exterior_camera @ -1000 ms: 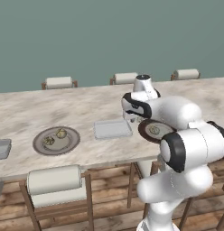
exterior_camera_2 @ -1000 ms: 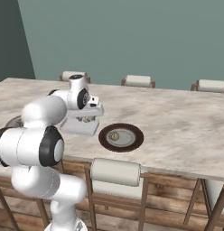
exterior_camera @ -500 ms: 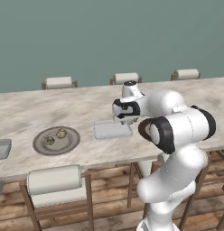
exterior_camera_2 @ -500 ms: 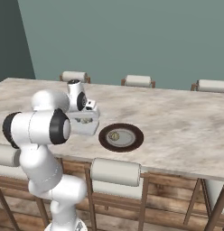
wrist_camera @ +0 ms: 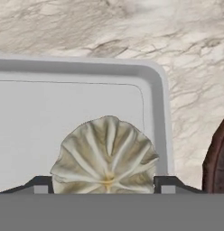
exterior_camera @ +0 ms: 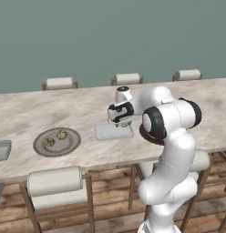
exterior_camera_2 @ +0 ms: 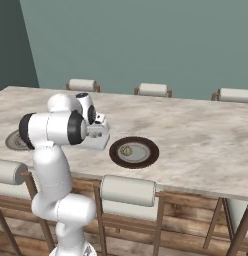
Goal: Place two dumplings into each of the tupperware containers and then place the containers in the fridge.
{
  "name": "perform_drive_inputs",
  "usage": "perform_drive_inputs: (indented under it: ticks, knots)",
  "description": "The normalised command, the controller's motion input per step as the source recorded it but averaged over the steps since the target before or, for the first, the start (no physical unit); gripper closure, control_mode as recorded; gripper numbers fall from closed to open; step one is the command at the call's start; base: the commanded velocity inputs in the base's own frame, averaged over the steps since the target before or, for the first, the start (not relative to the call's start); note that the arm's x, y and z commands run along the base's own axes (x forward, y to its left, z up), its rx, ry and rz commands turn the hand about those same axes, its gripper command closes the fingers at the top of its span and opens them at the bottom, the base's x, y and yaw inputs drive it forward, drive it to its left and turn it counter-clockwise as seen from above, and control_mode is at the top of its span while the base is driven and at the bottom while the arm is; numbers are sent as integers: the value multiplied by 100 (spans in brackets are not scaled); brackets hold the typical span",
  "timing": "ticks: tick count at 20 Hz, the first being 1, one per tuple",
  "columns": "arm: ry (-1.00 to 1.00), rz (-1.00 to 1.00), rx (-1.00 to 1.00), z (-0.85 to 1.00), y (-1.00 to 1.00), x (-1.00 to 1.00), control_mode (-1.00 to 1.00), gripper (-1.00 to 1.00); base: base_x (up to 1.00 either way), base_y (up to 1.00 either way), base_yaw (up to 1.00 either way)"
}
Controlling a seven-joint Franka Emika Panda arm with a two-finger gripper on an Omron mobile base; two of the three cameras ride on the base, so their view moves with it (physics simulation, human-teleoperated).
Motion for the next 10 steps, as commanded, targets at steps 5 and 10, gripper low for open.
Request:
perform_drive_inputs:
  ticks: [5,10]
  knots:
    - [0,-1,0,-27,7,37,-100,100,0,0,0]
    - [0,-1,0,-26,6,17,-100,100,0,0,0]
